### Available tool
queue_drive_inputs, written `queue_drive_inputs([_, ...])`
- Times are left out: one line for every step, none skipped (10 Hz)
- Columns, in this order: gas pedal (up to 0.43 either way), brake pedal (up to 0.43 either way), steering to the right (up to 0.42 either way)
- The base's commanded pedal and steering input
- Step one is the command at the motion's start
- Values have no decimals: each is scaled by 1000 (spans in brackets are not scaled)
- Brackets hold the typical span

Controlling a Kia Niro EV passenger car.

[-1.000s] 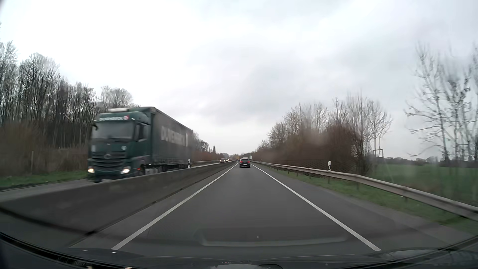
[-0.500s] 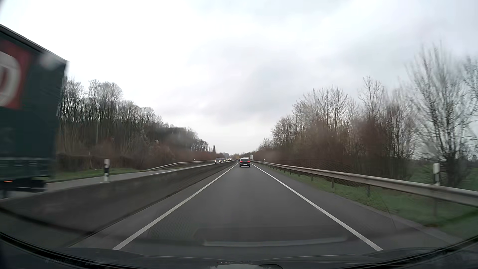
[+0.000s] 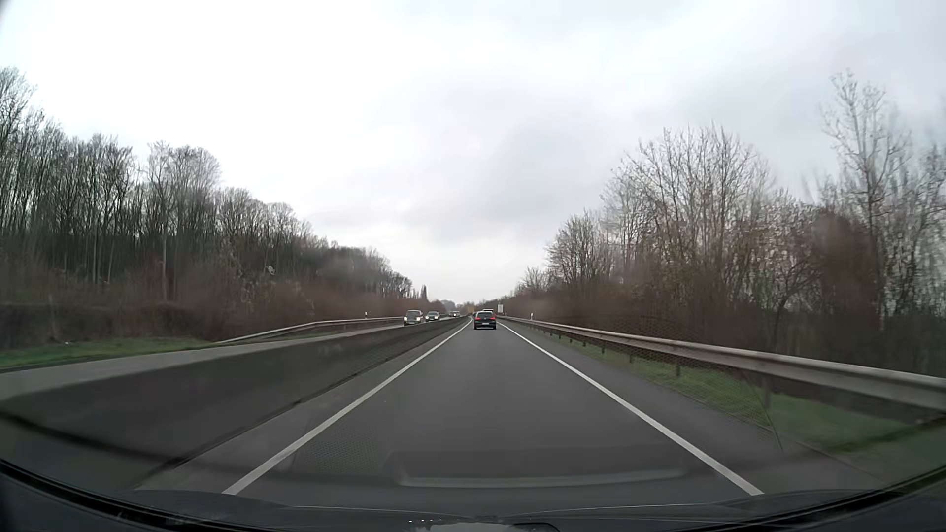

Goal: Follow the waypoints while adhering to traffic rules and regulations

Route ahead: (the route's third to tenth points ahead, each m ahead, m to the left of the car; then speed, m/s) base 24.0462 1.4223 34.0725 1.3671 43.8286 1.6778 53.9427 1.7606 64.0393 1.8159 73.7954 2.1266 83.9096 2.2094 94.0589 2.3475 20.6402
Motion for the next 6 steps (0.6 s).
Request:
queue_drive_inputs([0,0,0])
queue_drive_inputs([0,0,0])
queue_drive_inputs([0,0,0])
queue_drive_inputs([0,0,0])
queue_drive_inputs([0,0,0])
queue_drive_inputs([0,0,0])
